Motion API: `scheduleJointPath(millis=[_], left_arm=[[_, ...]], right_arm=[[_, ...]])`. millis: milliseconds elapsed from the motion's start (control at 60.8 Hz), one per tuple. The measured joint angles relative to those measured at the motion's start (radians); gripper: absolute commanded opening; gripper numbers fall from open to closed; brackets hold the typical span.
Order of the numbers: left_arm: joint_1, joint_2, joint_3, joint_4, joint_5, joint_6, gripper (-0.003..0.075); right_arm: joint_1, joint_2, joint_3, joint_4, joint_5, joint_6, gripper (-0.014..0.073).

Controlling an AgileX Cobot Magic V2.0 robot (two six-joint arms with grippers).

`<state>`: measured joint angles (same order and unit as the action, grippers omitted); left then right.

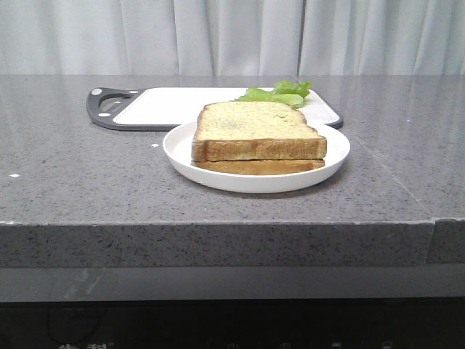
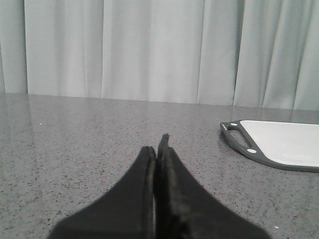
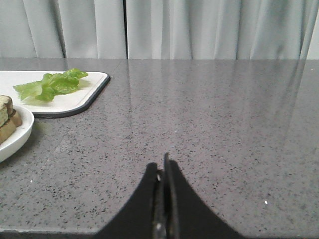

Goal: Left arm grabs bread, right arm adds lettuce

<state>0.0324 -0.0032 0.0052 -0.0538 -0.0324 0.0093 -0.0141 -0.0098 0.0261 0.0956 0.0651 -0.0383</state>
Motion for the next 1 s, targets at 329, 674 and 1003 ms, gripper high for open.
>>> scheduleJointPath(millis=[329, 674, 1003], left_arm=[[0.000, 0.000, 0.000, 0.001, -0.028, 0.000, -0.0020], [0.000, 0.000, -0.006, 0.002, -0.050, 0.000, -0.0020], [0.000, 0.045, -0.311, 0.002, 0.089, 0.000, -0.0020]], right_arm=[[0.000, 0.000, 0.000, 0.000, 0.000, 0.000, -0.0118], [0.000, 0.000, -0.009, 0.002, -0.023, 0.000, -0.0118], [0.000, 0.041, -0.346, 0.002, 0.175, 0.000, -0.0118]])
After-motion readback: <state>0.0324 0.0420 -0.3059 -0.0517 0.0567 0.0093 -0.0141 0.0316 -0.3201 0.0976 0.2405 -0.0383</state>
